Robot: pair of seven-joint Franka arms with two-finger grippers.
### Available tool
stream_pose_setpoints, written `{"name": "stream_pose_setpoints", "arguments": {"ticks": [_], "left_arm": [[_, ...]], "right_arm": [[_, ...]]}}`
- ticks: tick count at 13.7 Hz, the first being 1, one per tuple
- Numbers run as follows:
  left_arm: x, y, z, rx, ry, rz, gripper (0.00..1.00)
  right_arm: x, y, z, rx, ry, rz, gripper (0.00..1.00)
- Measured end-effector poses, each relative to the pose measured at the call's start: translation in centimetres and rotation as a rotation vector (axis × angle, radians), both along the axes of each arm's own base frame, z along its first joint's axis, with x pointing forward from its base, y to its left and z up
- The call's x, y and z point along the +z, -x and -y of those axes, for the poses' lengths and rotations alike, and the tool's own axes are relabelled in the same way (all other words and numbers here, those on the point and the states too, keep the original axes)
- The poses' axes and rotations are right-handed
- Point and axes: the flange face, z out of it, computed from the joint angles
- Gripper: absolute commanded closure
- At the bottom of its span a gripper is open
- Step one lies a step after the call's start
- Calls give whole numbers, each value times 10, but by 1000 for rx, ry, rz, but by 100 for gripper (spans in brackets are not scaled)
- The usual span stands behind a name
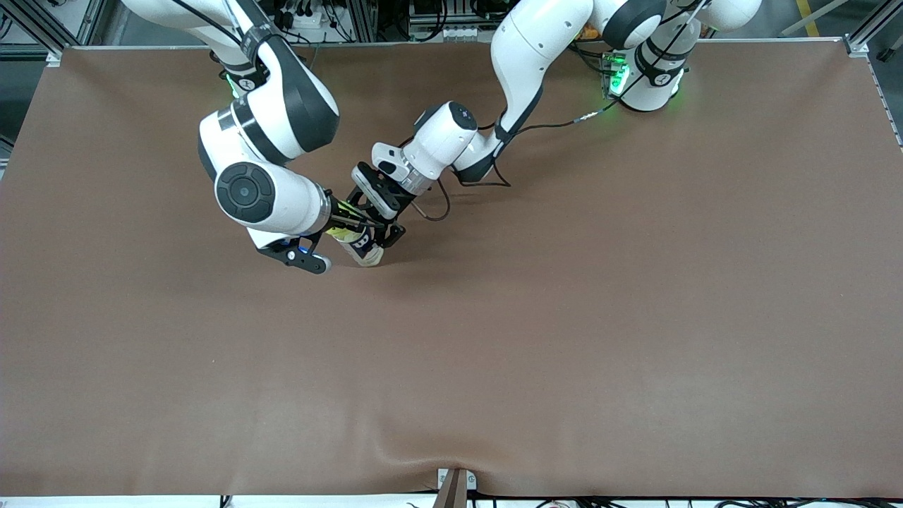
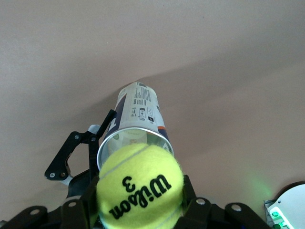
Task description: Insert tennis ball vertically with right arm
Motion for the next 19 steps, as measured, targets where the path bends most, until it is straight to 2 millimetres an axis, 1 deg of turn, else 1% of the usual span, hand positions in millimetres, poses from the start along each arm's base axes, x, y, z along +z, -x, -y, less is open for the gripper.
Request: {"name": "stream_pose_setpoints", "arguments": {"ticks": [7,8,9,10,11,19], "left_arm": [[-3,0,0,0,-3,-2,20],[-4,1,0,0,-4,-2,19],[-4,1,0,0,-4,-2,19],[-5,1,0,0,-4,-2,19],[-5,1,0,0,-5,-2,19],[-6,1,0,1,-5,-2,19]], "right_arm": [[-14,0,0,1,8,-20,100],[-16,0,0,1,9,-23,87],[-18,-1,0,0,9,-24,51],[-19,-1,0,0,9,-24,23],[-19,-1,-1,0,8,-24,0],[-17,-4,3,-5,6,-17,0]]}}
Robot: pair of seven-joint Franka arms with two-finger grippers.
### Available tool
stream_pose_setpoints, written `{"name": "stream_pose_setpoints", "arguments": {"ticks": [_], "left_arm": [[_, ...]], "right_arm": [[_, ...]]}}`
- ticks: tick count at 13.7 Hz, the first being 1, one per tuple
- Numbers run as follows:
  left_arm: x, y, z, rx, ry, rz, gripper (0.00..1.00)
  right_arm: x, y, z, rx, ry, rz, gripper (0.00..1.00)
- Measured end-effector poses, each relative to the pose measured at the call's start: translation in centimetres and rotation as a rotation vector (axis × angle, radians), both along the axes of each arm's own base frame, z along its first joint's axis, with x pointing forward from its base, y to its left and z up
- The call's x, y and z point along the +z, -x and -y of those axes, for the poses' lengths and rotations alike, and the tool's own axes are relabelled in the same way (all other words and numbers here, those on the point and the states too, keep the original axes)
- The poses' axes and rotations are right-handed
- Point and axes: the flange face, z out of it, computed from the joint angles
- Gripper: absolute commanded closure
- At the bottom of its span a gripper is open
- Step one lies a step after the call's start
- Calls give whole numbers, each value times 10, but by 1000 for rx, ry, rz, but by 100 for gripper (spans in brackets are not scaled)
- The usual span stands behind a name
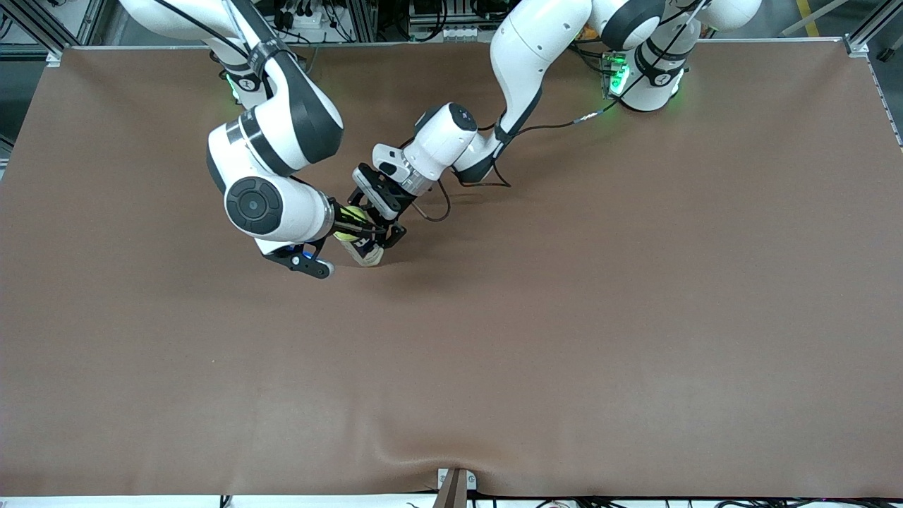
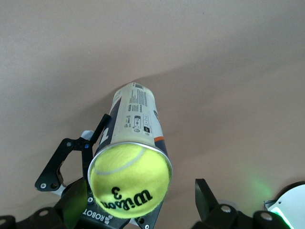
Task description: Insert tennis ball vertically with right arm
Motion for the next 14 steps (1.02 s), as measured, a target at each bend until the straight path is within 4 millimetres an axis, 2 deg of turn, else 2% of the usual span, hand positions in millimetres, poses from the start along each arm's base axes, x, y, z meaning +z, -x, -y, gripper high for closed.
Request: {"name": "stream_pose_setpoints", "arguments": {"ticks": [2,6,8,11,12,13,14], "left_arm": [[0,0,0,0,0,0,19],[0,0,0,0,0,1,19],[-1,0,0,0,0,0,19],[-1,0,0,0,-1,0,19],[-1,0,0,0,-1,0,19],[-1,0,0,0,-1,0,19],[-1,0,0,0,-1,0,19]], "right_arm": [[7,-4,10,9,-5,-6,0],[40,-20,51,41,-29,-33,0],[61,-32,84,46,-53,-14,0],[107,-58,165,29,-52,72,0],[118,-62,185,30,-17,97,0],[124,-63,194,34,10,105,0],[123,-61,192,44,20,98,0]]}}
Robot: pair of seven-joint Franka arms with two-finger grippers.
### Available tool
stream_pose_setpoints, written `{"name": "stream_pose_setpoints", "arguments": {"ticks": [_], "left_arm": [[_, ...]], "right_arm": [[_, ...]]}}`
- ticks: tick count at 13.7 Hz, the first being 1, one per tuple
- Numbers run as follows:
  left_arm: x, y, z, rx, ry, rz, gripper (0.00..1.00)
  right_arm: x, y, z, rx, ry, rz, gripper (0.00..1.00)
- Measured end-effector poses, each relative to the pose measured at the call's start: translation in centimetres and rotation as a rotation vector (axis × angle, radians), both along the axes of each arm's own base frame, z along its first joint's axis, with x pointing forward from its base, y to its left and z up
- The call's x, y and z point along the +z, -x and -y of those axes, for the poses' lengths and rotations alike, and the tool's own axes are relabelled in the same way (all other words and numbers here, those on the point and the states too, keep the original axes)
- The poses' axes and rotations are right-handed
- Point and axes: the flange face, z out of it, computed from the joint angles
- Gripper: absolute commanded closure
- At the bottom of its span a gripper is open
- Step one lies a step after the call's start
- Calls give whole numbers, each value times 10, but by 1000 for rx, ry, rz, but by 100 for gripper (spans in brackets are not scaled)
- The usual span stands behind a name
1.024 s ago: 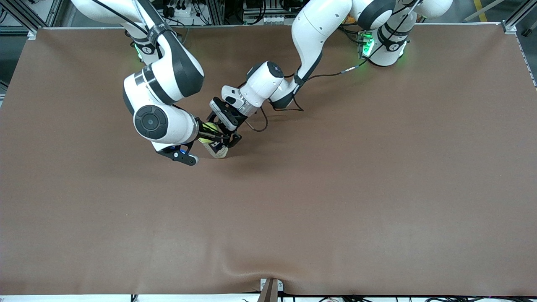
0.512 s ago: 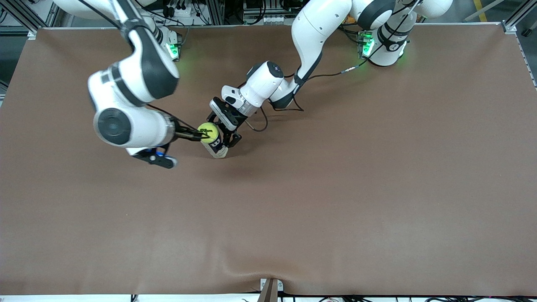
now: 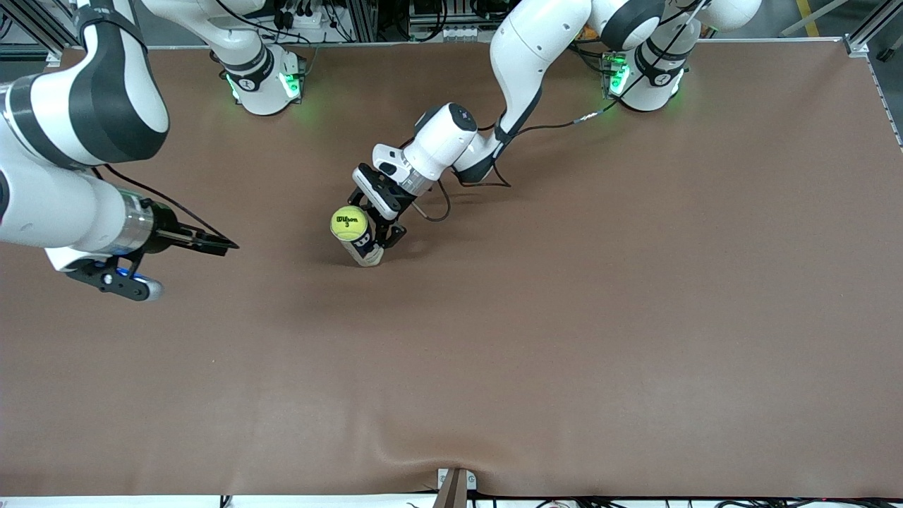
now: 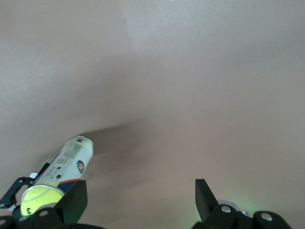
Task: Insert tennis ball vertically with right arm
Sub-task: 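Raise the right gripper away from the can, then move the right gripper back down onto the ball in the can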
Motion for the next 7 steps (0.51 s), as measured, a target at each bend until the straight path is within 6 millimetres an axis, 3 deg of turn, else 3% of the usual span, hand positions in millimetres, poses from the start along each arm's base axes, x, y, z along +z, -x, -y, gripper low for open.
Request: {"name": "stream_pose_setpoints", "arguments": {"ticks": [4,7], "left_arm": [[-1,0,0,0,-1,-1,8],[-13,2,-1,-1,-15,-11,8]], "right_arm": [[-16,12,-52,79,19,-36,0],[-25,12,-61,92,22,-40,0]]}}
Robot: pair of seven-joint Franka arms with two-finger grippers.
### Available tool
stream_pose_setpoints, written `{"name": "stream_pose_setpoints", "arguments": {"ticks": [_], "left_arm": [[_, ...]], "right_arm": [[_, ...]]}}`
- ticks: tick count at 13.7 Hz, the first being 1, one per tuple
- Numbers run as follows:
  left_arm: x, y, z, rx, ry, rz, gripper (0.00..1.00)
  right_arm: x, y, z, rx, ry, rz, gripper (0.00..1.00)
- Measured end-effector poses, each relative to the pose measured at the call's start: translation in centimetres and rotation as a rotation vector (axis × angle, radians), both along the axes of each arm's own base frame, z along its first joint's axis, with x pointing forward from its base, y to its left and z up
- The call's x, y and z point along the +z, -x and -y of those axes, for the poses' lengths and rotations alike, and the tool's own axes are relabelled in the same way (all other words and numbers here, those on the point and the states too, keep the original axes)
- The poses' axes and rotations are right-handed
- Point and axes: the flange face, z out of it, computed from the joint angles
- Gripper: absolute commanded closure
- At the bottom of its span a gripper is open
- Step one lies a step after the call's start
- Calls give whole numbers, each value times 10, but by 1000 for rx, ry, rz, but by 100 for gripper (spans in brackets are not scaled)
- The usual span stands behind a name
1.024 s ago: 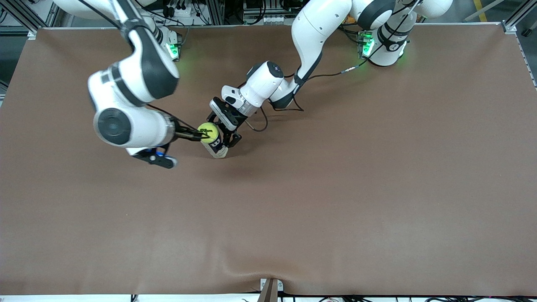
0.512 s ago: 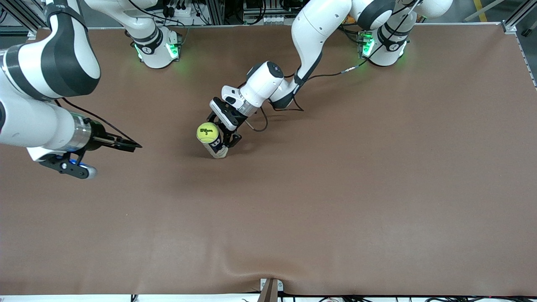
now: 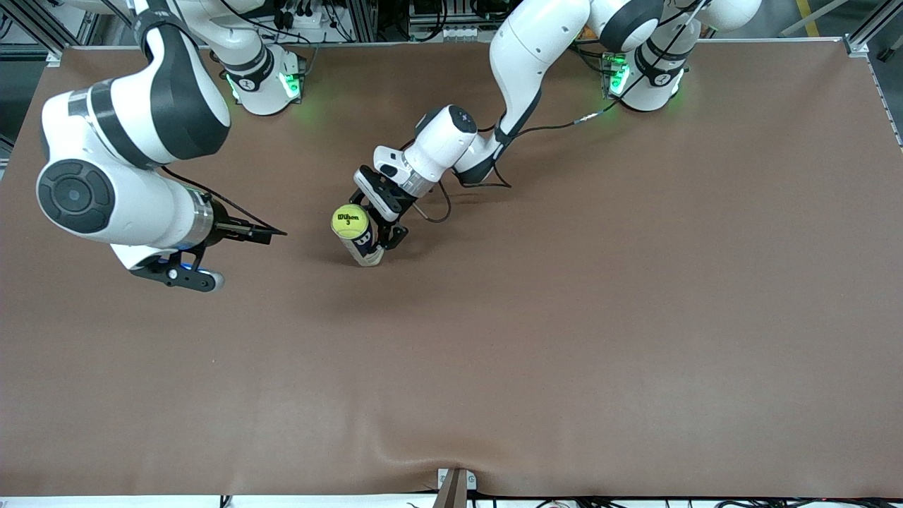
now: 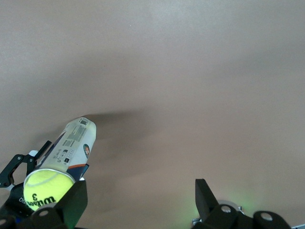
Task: Insert tennis ball vertically with right arm
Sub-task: 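Move the right gripper back down onto the ball in the can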
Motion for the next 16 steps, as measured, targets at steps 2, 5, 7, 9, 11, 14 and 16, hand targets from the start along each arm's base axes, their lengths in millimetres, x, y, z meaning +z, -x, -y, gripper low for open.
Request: {"name": "stream_pose_setpoints", "arguments": {"ticks": [2,5,7,9,11,14,16], "left_arm": [[-2,0,0,0,-2,-2,8],[-2,0,0,0,-2,-2,8],[-2,0,0,0,-2,-2,9],[-2,0,0,0,-2,-2,16],[-2,0,0,0,-2,-2,18],[-2,0,0,0,-2,-1,22],[-2,0,0,0,-1,-1,25]], "right_arm": [[-5,-1,1,-2,1,-2,0],[-6,0,0,0,0,-4,0],[-9,3,-10,12,-8,-13,0],[-20,12,-35,21,-6,-21,0],[-31,25,-70,50,4,-24,0],[-45,40,-104,69,19,-25,0],[-60,43,-107,70,22,-28,0]]}}
